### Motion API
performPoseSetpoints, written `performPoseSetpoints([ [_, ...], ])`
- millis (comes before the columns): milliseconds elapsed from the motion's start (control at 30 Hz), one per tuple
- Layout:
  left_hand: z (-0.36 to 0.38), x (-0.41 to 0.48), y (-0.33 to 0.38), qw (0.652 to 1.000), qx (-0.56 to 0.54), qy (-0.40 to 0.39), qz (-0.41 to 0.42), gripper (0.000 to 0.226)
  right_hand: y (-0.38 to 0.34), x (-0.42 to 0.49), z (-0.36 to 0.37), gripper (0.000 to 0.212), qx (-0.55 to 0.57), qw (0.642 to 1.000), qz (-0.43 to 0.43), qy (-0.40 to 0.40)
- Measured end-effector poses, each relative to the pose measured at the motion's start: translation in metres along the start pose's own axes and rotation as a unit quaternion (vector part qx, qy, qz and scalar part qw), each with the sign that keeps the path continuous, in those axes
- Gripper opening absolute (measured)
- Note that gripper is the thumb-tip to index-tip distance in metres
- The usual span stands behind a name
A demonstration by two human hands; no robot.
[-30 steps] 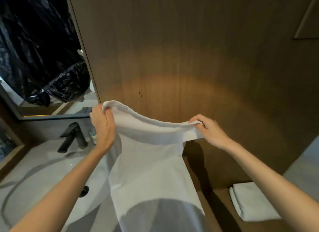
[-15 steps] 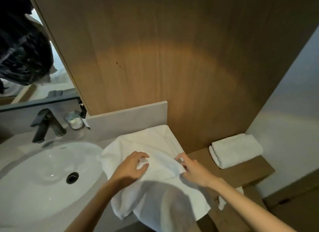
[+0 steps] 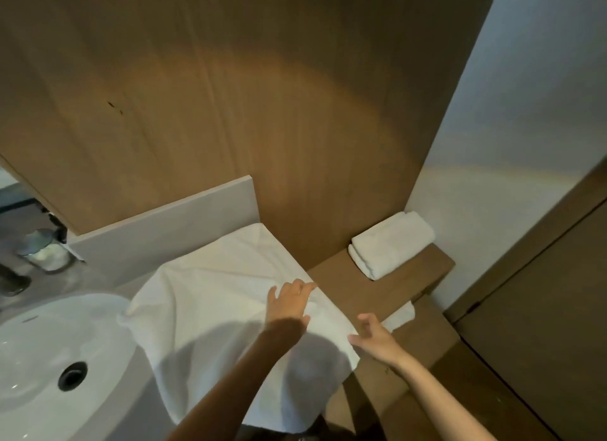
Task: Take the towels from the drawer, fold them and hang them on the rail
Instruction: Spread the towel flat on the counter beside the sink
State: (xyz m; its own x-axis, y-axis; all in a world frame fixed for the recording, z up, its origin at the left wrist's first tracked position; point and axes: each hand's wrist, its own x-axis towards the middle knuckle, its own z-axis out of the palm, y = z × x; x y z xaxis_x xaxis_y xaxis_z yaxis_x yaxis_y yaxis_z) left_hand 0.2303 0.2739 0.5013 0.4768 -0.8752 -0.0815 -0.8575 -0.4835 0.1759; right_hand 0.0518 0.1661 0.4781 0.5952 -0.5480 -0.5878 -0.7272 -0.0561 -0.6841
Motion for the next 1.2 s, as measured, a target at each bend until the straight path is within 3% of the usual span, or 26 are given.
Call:
performPoseSetpoints([
  [167,0.028,-0.004,-0.032,0.988,-0.092,0.102,0.073,0.028,0.006,0.012,0.013,0.054,0.068,0.996,0.047,0.030],
  [233,0.024,-0.008,-0.035,0.983,-0.129,0.123,0.039,0.014,0.007,0.017,0.015,0.042,0.067,0.994,0.057,0.066],
  [300,0.002,-0.013,-0.028,0.964,-0.214,0.154,-0.032,0.015,0.010,0.021,0.015,0.025,0.067,0.993,0.057,0.080],
  [367,-0.025,-0.016,-0.021,0.934,-0.293,0.170,-0.114,0.017,0.008,0.018,0.010,0.023,0.056,0.994,0.046,0.085],
  [500,-0.065,-0.023,-0.017,0.898,-0.348,0.217,-0.160,0.014,-0.023,-0.006,-0.011,0.018,0.039,0.992,-0.032,0.113],
  [667,-0.107,-0.031,-0.008,0.835,-0.460,0.246,-0.177,0.008,-0.103,-0.051,-0.025,0.014,0.197,0.961,-0.179,0.071],
  [767,-0.118,-0.034,-0.006,0.850,-0.448,0.234,-0.149,0.019,-0.147,-0.069,-0.023,0.011,0.231,0.943,-0.235,0.039],
  [967,-0.135,-0.048,-0.010,0.882,-0.422,0.183,-0.107,0.010,-0.172,-0.079,-0.016,0.030,0.044,0.944,-0.326,-0.002],
  [1100,-0.148,-0.062,-0.013,0.874,-0.447,0.175,-0.078,0.012,-0.175,-0.082,-0.011,0.017,-0.009,0.928,-0.366,0.068],
  [1200,-0.154,-0.067,-0.016,0.899,-0.397,0.177,-0.060,0.012,-0.178,-0.083,-0.006,0.017,-0.052,0.914,-0.388,0.111],
])
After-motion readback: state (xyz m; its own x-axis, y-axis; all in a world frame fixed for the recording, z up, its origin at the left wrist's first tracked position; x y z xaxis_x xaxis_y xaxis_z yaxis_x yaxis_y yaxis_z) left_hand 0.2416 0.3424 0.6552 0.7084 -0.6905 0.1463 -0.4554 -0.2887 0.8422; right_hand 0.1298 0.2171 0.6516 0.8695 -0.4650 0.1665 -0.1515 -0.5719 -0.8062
